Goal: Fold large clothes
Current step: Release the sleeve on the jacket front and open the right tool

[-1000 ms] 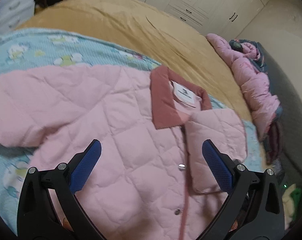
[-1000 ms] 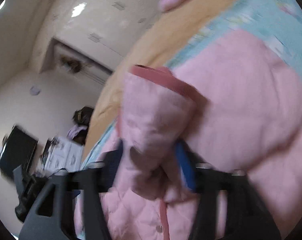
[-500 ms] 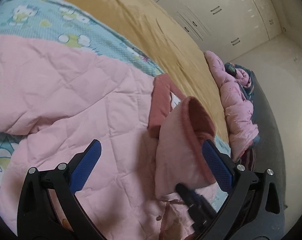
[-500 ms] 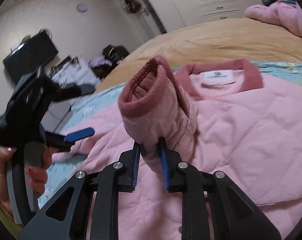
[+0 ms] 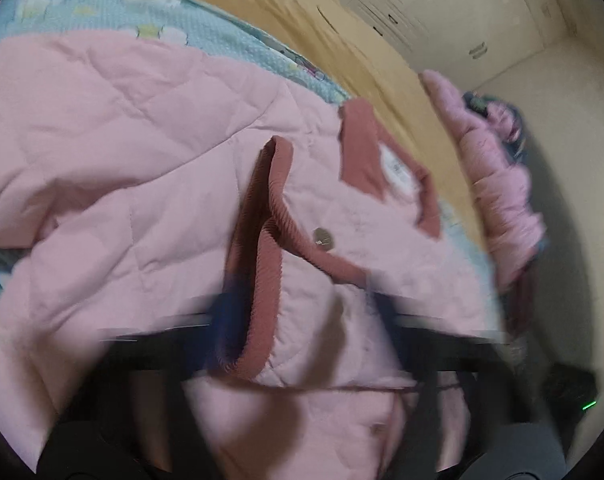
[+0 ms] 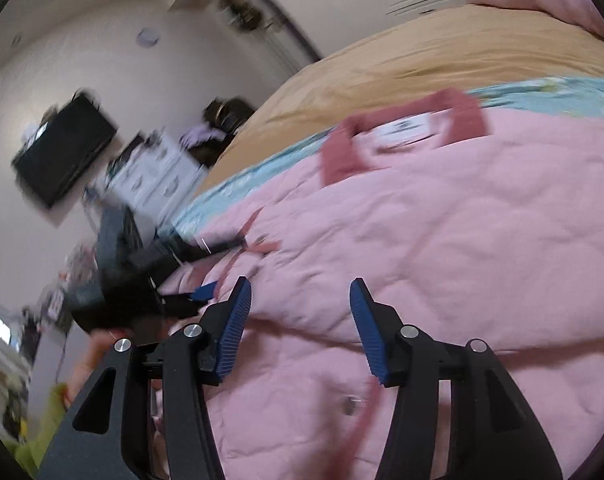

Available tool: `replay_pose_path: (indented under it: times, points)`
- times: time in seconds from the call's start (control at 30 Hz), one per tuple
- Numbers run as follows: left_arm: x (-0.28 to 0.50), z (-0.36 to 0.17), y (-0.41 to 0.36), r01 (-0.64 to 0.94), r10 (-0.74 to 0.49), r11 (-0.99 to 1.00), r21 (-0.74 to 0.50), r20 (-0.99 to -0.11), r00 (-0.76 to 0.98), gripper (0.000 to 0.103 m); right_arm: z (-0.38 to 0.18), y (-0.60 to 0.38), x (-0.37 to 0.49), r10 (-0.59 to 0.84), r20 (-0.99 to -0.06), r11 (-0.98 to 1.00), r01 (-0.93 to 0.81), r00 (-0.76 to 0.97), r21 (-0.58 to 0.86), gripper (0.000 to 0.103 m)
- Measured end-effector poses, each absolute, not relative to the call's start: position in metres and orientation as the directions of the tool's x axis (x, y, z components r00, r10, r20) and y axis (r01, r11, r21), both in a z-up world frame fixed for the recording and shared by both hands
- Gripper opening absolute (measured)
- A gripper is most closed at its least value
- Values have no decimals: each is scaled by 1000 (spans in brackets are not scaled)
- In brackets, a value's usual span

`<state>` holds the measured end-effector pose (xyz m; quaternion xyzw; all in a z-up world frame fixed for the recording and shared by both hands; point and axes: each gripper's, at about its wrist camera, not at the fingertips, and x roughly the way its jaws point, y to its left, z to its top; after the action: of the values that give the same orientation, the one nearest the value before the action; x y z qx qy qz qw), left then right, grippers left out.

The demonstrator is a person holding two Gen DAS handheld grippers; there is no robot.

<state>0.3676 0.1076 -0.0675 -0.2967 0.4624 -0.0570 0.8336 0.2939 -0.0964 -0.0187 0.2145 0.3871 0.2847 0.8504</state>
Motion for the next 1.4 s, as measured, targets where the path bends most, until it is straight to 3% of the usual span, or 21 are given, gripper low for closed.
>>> replay_pose_path:
  times: [0.1,0.23,0.4,0.63,0.9,0.93,1.03,1.1,1.3,1.4]
  points:
    - [363,-61,98,-119,-337,864,-489,-738,585,2,-9,-136,291,598,-520,767,-247,610,592,51]
    - [349,-19,107,-61,-276,896,-441,-658,701,2,7,-182,289,457,-530,840,-149,714,522,51]
    - [356,-19,107,-74,-197,937,-343,-689,698,2,-5,-209,321,221,-684,950,7,695,313,52]
    - [366,-77,105,-130,-146,953,-272,-795,588,3,-50,-208,346,184,-804,974,8,565,228,58]
    - [367,-86,110,-141,-172,942,-305,-798,577,5,-74,-205,353,170,-820,974,35,546,225,59]
    - [364,-83,111,-142,-178,940,-310,-801,572,5,-72,-201,353,159,-821,976,37,548,214,65]
    - [357,-72,103,-128,-194,938,-322,-795,575,26,-60,-200,348,209,-805,961,34,556,273,90]
    - [349,-62,98,-129,-154,952,-278,-798,582,52,-48,-199,337,241,-777,947,37,581,321,93]
    - [330,-30,88,-119,-112,965,-232,-781,614,94,-24,-186,311,272,-744,942,-10,610,336,94]
    - [323,-18,86,-128,-84,970,-207,-779,621,94,-17,-182,302,282,-740,939,-16,611,344,94]
